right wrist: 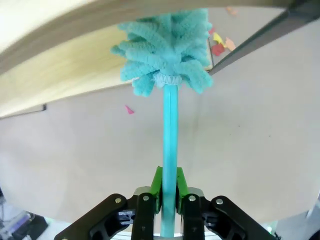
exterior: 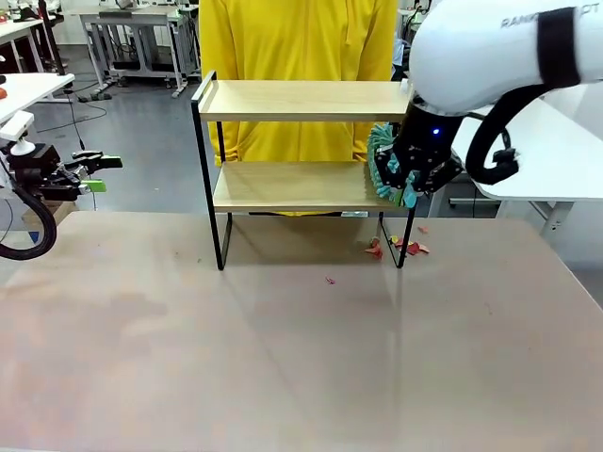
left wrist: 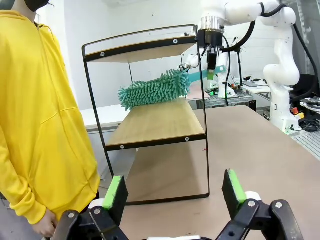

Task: Clean the shelf.
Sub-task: Clean the specific section of the Shelf indicated by the human with the Duster, then hand the Duster back to the human.

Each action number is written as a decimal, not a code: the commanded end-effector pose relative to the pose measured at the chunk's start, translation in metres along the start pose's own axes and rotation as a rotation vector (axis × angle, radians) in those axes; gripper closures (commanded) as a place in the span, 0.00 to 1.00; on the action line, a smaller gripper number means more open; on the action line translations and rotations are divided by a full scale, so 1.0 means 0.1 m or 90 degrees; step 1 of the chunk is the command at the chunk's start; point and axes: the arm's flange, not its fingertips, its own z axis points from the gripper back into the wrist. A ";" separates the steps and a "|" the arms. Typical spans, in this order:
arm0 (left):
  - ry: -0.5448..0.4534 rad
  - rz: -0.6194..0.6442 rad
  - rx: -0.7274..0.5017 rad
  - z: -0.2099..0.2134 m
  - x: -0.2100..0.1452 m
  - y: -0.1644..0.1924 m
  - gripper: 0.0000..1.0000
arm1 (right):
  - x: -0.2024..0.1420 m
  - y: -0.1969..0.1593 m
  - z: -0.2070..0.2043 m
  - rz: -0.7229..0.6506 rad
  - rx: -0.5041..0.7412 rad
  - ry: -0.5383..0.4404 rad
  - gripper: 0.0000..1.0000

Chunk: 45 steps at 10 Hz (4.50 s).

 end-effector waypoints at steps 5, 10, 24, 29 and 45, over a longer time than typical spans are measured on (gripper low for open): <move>-0.005 -0.009 -0.003 -0.01 0.02 -0.01 0.00 | -0.70 -0.24 0.36 0.340 0.107 0.034 0.87; -0.005 -0.009 -0.003 -0.01 0.02 -0.01 0.00 | -1.07 -0.88 0.56 0.582 0.096 0.116 0.87; -0.005 -0.009 -0.003 -0.01 0.02 -0.01 0.00 | -1.13 -1.66 0.40 0.689 0.043 0.205 0.87; -0.005 -0.009 -0.003 -0.01 0.02 -0.01 0.00 | -1.13 -1.66 0.40 0.689 0.043 0.205 0.87; 0.005 0.116 -0.007 -1.05 0.67 -1.88 0.00 | -0.44 -1.79 0.24 0.865 0.434 -0.131 0.87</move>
